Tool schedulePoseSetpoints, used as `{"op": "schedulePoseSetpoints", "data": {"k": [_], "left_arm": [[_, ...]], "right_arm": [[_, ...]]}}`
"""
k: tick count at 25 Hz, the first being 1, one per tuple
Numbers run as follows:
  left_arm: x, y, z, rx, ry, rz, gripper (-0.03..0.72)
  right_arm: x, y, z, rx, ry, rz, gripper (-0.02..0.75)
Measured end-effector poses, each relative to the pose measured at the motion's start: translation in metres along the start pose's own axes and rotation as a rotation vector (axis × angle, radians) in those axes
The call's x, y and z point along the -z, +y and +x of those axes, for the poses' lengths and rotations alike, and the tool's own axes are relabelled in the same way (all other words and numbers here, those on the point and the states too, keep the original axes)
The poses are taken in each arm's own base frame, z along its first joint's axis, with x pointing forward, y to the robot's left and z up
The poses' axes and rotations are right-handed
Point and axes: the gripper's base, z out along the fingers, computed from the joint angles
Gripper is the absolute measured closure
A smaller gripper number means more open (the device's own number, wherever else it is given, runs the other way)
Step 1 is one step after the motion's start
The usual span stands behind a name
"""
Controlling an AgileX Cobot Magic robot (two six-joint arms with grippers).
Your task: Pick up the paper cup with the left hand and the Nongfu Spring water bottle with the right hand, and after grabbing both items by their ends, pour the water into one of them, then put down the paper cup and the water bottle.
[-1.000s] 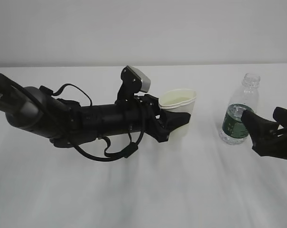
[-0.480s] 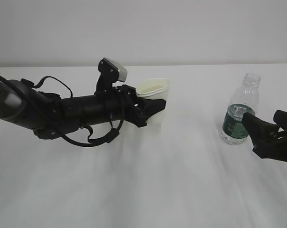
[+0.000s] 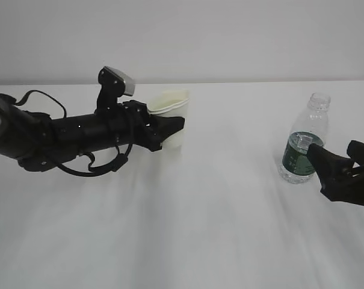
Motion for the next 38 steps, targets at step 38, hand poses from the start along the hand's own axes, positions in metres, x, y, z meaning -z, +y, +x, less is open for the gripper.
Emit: {"op": "schedulePoseSetpoints", "data": {"k": [38], "left_arm": [[0.100,0.037,0.049,0.093,-0.043,-0.548,0.304]], "right_arm": [[0.000,0.003,0.001,0.006,0.008,-0.033,0.150]]}}
